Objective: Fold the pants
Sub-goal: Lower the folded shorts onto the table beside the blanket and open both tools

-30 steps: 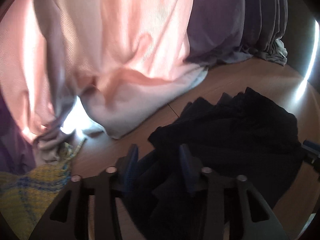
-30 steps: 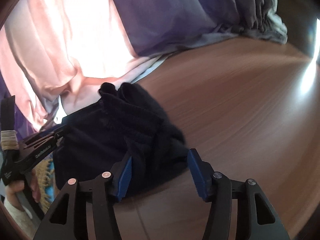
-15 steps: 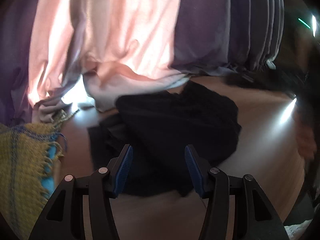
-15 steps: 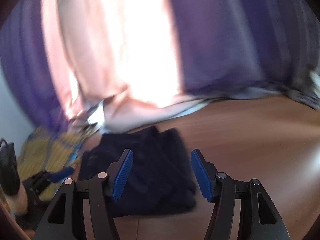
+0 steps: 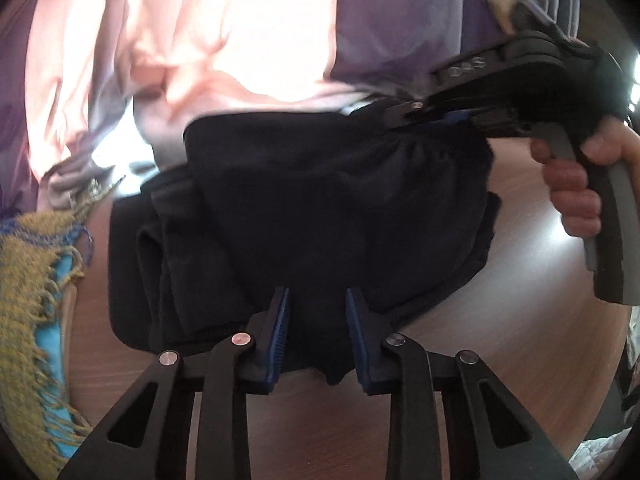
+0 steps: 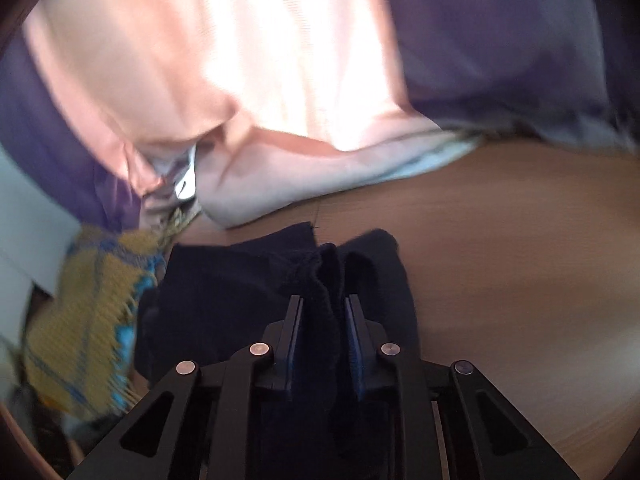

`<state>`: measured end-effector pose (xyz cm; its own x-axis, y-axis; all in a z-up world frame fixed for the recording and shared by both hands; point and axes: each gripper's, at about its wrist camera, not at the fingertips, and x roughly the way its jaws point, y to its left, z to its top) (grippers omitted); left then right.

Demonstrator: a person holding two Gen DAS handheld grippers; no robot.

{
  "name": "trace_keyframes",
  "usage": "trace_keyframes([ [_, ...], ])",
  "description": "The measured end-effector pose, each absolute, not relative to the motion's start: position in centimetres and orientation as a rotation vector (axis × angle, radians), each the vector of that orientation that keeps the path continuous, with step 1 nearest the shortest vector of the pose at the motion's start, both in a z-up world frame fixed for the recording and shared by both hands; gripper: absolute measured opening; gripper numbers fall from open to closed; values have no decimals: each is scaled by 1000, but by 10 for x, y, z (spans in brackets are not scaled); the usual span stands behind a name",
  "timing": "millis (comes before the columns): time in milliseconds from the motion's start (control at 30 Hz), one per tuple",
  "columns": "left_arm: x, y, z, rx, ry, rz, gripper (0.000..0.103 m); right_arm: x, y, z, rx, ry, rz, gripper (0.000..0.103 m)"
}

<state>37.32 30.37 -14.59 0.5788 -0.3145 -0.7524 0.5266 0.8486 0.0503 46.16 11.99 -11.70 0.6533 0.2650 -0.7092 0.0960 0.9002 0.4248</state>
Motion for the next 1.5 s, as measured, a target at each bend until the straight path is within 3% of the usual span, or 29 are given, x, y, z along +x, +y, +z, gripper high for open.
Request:
trace_keyframes([
  [300,371,300,-151,331,816,-492,28,440,105,-143,467,831,33,25],
  [600,344,297,-121,370,719,-498,35,381,120,-82,265,641,16,29],
  [967,364,301,-141,271,793,-486,36,380,122,-129,299,786,40,26],
  [1200,342,307,-112,239,717,-499,36,363,125,-119,318,759,-22,27],
  [1267,334,309,-100,226,691,-484,45,351,128,-108,312,728,-48,32],
  [1433,303,307,-64,227,599,-430,61,309,133,-77,258,654,-153,61],
  [1500,292,306,-54,214,579,-415,64,293,133,-68,242,628,-192,67],
])
